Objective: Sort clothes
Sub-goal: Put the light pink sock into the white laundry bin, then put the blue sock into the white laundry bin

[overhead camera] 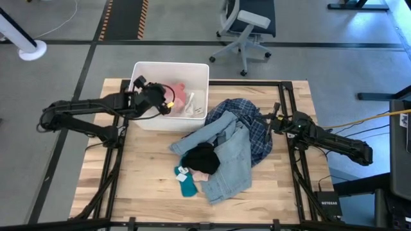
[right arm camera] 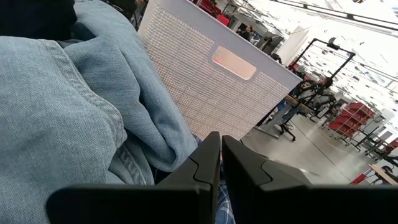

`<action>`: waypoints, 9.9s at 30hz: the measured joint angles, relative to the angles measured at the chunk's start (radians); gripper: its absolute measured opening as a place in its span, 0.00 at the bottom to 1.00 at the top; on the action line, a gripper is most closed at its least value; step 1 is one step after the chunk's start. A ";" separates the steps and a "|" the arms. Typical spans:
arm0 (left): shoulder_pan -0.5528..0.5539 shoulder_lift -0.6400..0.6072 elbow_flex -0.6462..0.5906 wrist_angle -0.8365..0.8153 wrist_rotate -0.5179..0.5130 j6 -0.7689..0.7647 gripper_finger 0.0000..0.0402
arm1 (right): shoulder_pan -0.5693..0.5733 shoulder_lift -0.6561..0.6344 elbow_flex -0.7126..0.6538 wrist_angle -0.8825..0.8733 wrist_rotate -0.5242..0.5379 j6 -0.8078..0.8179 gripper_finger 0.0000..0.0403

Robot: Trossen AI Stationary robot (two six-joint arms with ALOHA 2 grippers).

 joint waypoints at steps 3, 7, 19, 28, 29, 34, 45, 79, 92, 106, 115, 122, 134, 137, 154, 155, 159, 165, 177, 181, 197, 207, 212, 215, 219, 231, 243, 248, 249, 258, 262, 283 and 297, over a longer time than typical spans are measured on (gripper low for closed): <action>0.017 0.000 0.000 0.003 0.063 -0.014 0.43 | 0.000 0.000 0.000 0.000 0.000 0.000 0.09; -0.006 0.000 0.025 -0.017 0.069 -0.013 0.49 | 0.000 0.000 0.000 0.000 0.000 0.000 0.09; -0.362 -0.054 0.072 -0.015 0.180 -0.121 0.49 | 0.000 0.000 0.000 0.000 0.000 0.000 0.09; -0.669 0.057 0.072 0.066 0.349 -0.125 0.49 | 0.000 0.000 0.000 0.000 0.000 0.000 0.09; -0.693 0.078 0.072 0.073 0.349 -0.125 0.49 | 0.000 0.000 0.000 0.000 0.000 0.000 0.09; -0.756 0.216 0.072 0.087 0.349 -0.125 0.49 | 0.000 0.000 0.000 0.000 0.000 0.000 0.09; -0.754 0.540 0.071 0.259 0.358 -0.116 0.49 | 0.000 0.000 0.000 0.000 0.000 0.000 0.09; -0.609 0.811 0.071 0.484 0.385 -0.115 0.39 | 0.000 0.000 0.000 0.000 0.000 0.000 0.09; -0.661 0.788 0.095 0.473 0.404 -0.051 0.02 | 0.000 0.000 0.000 0.000 0.000 0.000 0.09; -0.705 0.462 0.126 0.478 0.417 0.083 0.02 | 0.000 0.000 0.000 0.000 0.000 0.000 0.09; -0.677 0.202 0.127 0.483 0.356 0.186 0.02 | 0.000 0.000 0.000 0.000 0.000 0.000 0.09; -0.609 0.016 0.128 0.482 0.171 0.304 0.02 | 0.000 0.000 0.000 0.000 0.000 0.000 0.09; -0.300 -0.205 0.128 0.443 -0.013 0.386 0.02 | 0.000 0.000 0.000 0.000 0.000 0.000 0.09; -0.222 -0.221 0.128 0.392 -0.013 0.347 0.02 | 0.000 0.000 0.000 0.000 0.000 0.000 0.09; 0.050 -0.218 0.118 0.079 0.102 -0.015 0.28 | 0.000 0.000 0.000 0.000 0.000 0.000 0.09; 0.055 -0.218 0.118 0.072 0.108 -0.023 0.30 | 0.000 0.000 0.000 0.000 0.000 0.000 0.09; 0.073 -0.218 0.118 0.031 0.165 -0.099 0.37 | 0.000 0.000 0.000 0.000 0.000 0.000 0.09; 0.118 -0.218 0.117 -0.141 0.326 -0.177 0.43 | 0.000 0.000 0.000 0.000 0.000 0.000 0.09; -0.150 -0.225 -0.013 0.166 0.518 -0.142 0.43 | 0.000 0.000 0.000 0.000 0.000 0.000 0.09; -0.241 -0.224 -0.150 0.424 0.498 -0.070 0.43 | 0.000 0.000 0.000 0.000 0.000 0.000 0.09; -0.514 -0.231 -0.479 0.804 0.498 -0.022 0.43 | 0.000 0.000 0.000 0.000 0.025 0.000 0.09; -0.663 -0.232 -0.479 0.741 0.497 -0.137 0.43 | 0.000 0.000 0.000 0.062 -0.141 0.409 0.09; -0.717 -0.232 -0.479 0.741 0.485 -0.173 0.43 | 0.002 0.000 0.000 0.222 -0.268 0.603 0.09; -0.734 -0.232 -0.479 0.750 0.446 -0.195 0.43 | 0.034 0.000 0.000 0.329 -0.307 0.748 0.09; -0.754 -0.221 -0.479 0.753 0.402 -0.203 0.43 | 0.118 0.000 0.000 0.513 -0.296 0.773 0.09; -0.807 -0.212 -0.486 0.751 0.303 -0.255 0.43 | 0.498 0.309 0.209 0.550 0.020 0.406 0.09; -0.854 -0.212 -0.486 0.710 0.302 -0.285 0.43 | 0.809 1.064 0.838 0.256 0.294 0.091 0.09; -0.869 -0.212 -0.486 0.700 0.301 -0.296 0.43 | 0.854 1.337 1.115 0.062 0.425 -0.009 0.09; -0.869 -0.212 -0.486 0.700 0.301 -0.296 0.43 | 0.855 1.383 1.162 0.031 0.442 -0.021 0.09; -0.868 -0.212 -0.486 0.703 0.299 -0.283 0.43 | 0.817 1.705 1.438 -0.088 0.421 -0.067 0.09; -0.868 -0.212 -0.487 0.701 0.299 -0.281 0.43 | 0.791 1.807 1.512 -0.074 0.278 -0.063 0.09; -0.867 -0.212 -0.488 0.688 0.294 -0.283 0.43 | 0.750 2.039 1.533 -0.518 0.673 -0.057 0.37; -0.868 -0.212 -0.487 0.684 0.294 -0.283 0.43 | 0.780 2.007 1.779 -1.253 0.710 0.324 0.40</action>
